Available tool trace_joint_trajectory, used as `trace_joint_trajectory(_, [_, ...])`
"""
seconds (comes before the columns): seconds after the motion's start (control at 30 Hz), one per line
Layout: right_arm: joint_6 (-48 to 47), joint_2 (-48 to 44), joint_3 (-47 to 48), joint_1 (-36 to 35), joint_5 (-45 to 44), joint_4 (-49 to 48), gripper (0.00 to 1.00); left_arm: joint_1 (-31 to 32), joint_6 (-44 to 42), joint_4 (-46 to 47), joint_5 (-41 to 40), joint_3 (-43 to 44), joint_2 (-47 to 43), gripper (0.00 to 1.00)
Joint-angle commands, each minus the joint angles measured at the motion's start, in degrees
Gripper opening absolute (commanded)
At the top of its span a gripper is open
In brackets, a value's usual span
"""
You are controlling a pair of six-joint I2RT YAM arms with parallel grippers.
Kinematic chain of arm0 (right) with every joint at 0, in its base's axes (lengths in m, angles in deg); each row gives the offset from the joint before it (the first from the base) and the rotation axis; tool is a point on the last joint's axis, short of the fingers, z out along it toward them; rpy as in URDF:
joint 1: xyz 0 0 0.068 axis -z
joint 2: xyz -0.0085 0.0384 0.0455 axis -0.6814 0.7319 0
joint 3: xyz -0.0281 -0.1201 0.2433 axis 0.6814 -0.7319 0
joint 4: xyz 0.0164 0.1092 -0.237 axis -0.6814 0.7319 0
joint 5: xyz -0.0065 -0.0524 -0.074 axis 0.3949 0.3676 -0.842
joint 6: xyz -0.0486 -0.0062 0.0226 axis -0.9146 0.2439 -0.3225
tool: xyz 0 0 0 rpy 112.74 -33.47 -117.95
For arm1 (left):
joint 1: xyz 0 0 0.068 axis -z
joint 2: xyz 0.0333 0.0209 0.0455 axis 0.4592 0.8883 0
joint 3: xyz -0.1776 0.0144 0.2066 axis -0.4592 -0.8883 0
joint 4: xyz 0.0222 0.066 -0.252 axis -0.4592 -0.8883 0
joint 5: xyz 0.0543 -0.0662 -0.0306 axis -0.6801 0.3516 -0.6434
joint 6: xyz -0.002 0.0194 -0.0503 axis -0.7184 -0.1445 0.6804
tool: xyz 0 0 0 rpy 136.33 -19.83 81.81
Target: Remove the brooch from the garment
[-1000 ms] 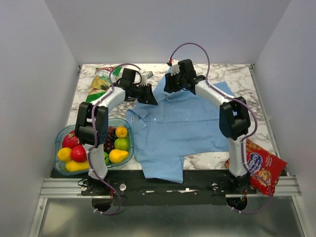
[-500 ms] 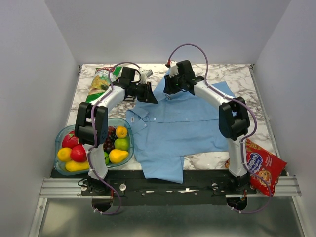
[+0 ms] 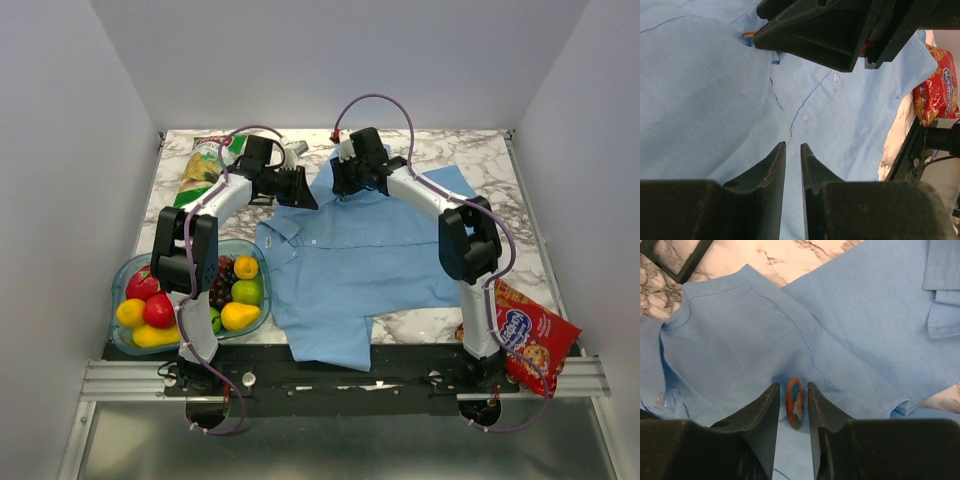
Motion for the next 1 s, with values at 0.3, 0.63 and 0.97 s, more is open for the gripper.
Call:
trace_joint_trajectory(0.3, [-3.1,1.4,-0.5,-0.5,-5.3,1.9,0.31,-0.5,0.1,-1.1,-1.0,1.4,-0.4,0.27])
trace_joint_trajectory(0.63, [-2.9,2.4,-0.2,-0.9,-1.6,4.0,0.18,-0.7,-0.3,-1.9,-1.1,2.6,0.2,0.28])
trace_joint_trajectory(0.97, [-3.1,2.5,0.5,-1.0,-0.2,5.0,0.0,-0.9,-0.3,-1.9,-1.4,2.6,0.2,0.28])
